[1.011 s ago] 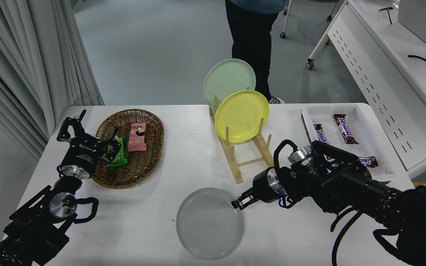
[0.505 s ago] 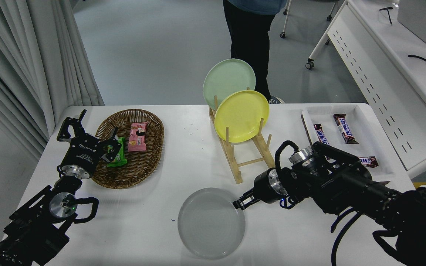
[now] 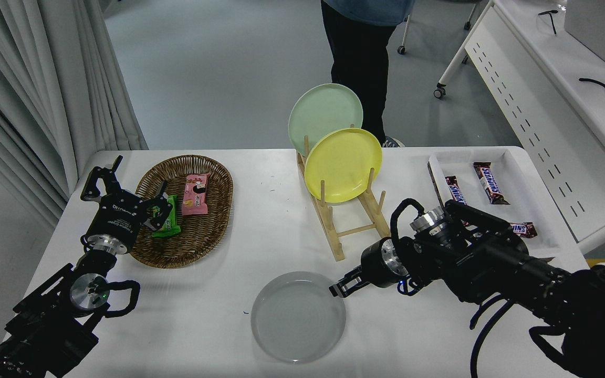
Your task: Place the plate on the table
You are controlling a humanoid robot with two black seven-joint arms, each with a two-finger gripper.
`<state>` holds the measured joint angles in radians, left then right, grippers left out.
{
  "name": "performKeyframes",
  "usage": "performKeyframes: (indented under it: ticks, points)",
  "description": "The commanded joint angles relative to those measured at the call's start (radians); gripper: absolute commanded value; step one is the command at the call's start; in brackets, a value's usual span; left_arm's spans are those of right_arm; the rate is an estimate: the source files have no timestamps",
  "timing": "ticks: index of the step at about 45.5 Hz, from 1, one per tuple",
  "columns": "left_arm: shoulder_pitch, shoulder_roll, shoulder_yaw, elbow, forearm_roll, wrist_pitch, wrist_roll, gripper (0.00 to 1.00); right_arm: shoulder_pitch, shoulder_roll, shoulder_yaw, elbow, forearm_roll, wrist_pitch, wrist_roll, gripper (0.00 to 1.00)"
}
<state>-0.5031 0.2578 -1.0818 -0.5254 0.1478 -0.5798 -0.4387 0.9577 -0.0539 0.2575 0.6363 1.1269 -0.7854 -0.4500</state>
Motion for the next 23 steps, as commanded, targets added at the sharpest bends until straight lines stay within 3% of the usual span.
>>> performKeyframes:
  ticks: [1,10,23]
  points:
    - [0.0,0.0,-0.001,0.001,0.0,0.0,0.0,1.0,0.007,-0.011,0.0,0.008,-0.024,0.0,-0.001,1.0]
    - [0.0,0.0,-0.001,-0.001,0.0,0.0,0.0,1.0,0.029,-0.037,-0.006,0.085,-0.022,0.0,-0.002,1.0]
    - [0.0,0.0,0.0,0.001,0.0,0.0,0.0,1.0,0.065,-0.159,0.0,0.353,-0.03,0.0,-0.067,1.0]
